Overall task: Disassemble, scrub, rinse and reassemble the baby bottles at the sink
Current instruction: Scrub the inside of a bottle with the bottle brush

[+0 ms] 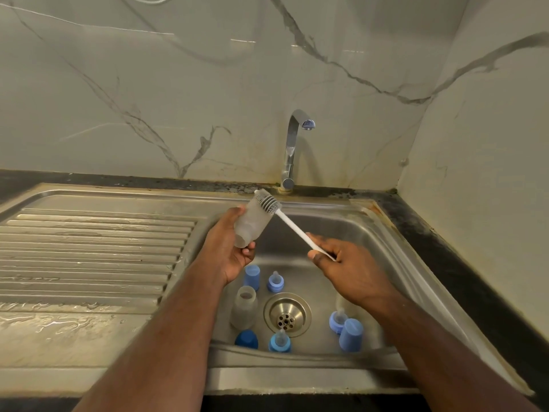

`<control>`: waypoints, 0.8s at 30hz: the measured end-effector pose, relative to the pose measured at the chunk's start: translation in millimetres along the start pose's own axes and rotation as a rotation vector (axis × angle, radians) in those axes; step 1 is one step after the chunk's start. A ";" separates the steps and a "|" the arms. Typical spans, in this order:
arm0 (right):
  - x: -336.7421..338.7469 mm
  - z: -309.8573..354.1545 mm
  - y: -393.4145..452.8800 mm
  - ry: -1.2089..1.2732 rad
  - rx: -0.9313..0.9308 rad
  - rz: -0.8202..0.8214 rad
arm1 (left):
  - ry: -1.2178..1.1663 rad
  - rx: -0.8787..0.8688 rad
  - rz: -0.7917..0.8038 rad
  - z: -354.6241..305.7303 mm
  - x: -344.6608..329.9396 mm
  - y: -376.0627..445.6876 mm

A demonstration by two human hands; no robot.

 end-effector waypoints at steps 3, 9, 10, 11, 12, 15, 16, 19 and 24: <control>-4.2 4.1 -6.1 0.018 0.027 0.019 | 0.001 -0.008 -0.005 0.1 0.5 2.0; 3.3 -6.2 1.1 0.010 -0.031 -0.023 | 0.075 -0.033 0.031 0.5 -1.6 -2.7; 2.0 -4.4 -0.7 0.019 -0.012 -0.015 | 0.068 -0.026 0.024 0.5 -2.2 -3.9; -0.8 -1.4 -3.7 0.023 0.009 0.004 | 0.053 -0.016 0.020 0.7 -2.9 -5.4; -3.7 0.4 -5.4 0.018 0.020 0.025 | 0.026 -0.008 0.027 0.8 -4.5 -7.0; -1.5 -4.5 0.2 -0.021 -0.019 0.002 | -0.053 -0.017 0.093 -1.0 -11.2 -13.5; 0.7 -6.6 1.8 -0.019 -0.035 -0.013 | -0.047 -0.031 0.107 -1.9 -12.6 -15.0; -1.8 -5.1 -1.5 0.009 -0.012 0.005 | 0.012 -0.073 0.116 -4.6 -15.5 -17.5; 1.0 -6.5 2.0 -0.023 -0.040 -0.018 | 0.081 -0.092 0.116 -1.9 -15.7 -15.3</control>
Point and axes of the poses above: each hand's wrist, its own y-axis towards the middle knuckle, its own x-axis out of the back of the hand, z = x × y, the point moved 6 cm from there along y, towards the middle knuckle, and after that the axes turned 7 degrees about -y, right-handed, at the moved point
